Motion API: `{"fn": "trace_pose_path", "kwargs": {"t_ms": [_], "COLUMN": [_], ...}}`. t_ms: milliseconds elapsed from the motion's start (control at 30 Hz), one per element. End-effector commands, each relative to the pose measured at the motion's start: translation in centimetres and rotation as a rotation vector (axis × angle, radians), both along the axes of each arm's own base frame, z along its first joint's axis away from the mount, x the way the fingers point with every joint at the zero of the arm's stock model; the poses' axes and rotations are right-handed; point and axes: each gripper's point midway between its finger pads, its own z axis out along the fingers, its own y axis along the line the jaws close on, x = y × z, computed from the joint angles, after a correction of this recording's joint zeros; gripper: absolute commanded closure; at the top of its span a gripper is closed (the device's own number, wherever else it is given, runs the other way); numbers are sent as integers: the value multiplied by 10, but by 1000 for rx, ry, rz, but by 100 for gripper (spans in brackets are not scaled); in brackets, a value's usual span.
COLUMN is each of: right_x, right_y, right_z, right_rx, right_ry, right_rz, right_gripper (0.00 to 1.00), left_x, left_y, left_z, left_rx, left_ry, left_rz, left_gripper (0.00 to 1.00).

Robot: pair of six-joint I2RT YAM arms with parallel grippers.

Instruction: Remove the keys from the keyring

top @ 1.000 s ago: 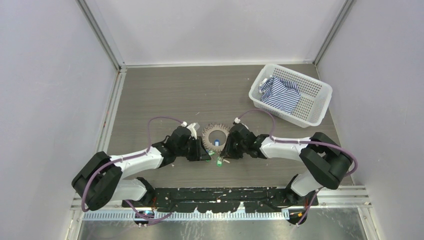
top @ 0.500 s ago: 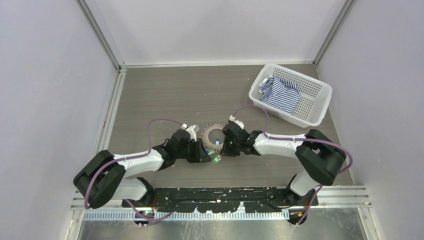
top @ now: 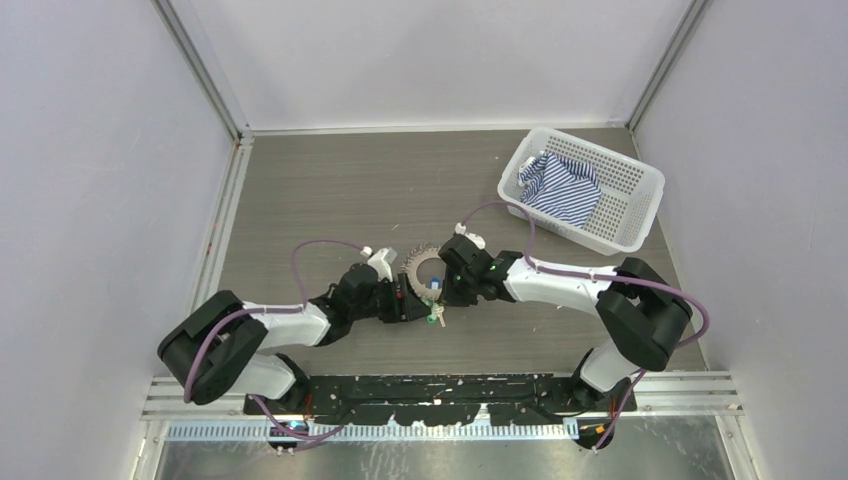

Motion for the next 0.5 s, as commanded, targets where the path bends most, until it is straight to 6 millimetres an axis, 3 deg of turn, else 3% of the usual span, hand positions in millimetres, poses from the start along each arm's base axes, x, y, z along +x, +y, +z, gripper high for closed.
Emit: {"fn": "trace_pose_path", "kwargs": {"t_ms": [0,467], "right_x": [6,4], "right_y": [9,14], "right_z": [18,22], "right_rx": [30,129], "right_ry": [-17,63], "right_rz": [-3,-12], "right_gripper": [99,99], "left_x": [14,1], "left_y": [-11,-22], "left_z": [15,12], "left_rx": [-80,-185], "left_ry": [-101,-148], "left_rz": [6,-56], "left_gripper": [45,53]}}
